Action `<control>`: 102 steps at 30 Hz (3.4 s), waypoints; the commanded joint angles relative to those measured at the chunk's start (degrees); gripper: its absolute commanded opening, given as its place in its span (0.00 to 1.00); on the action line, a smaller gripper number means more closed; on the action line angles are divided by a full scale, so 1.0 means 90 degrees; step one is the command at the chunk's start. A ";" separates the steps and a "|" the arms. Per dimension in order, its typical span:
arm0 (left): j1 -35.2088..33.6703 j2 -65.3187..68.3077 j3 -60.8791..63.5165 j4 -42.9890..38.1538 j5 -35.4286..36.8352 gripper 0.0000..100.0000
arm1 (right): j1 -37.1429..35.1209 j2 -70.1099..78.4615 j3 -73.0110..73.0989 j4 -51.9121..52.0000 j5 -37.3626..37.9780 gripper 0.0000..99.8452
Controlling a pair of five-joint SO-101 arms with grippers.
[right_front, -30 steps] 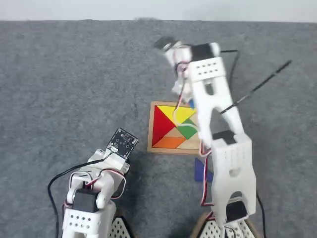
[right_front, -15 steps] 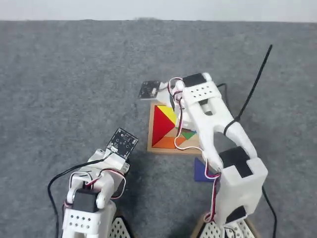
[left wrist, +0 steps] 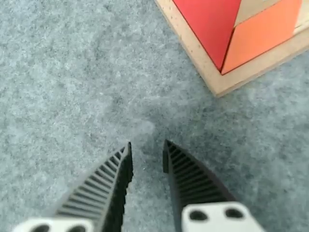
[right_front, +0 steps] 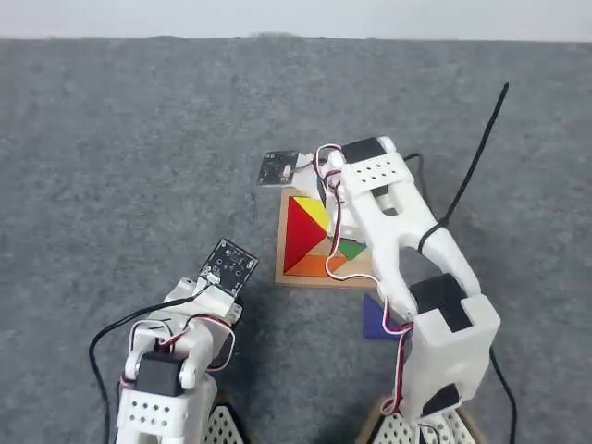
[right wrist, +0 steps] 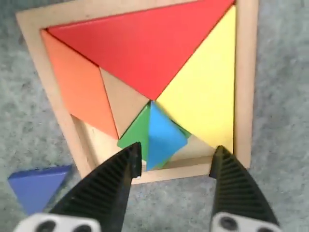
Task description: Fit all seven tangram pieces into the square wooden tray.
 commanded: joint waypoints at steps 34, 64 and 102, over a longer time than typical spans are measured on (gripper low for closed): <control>-0.0039 -0.0068 -0.0073 -0.0010 -0.0059 0.10 | 0.0806 -0.0513 0.1280 -0.1675 -0.2002 0.01; -0.0039 -0.0068 -0.0073 -0.0010 -0.0059 0.10 | -0.0913 -0.1265 0.0557 -0.1031 -0.3389 0.01; -0.0039 -0.0068 -0.0073 -0.0010 -0.0059 0.10 | 0.0190 -0.0034 -0.0127 -0.1353 -0.3370 0.01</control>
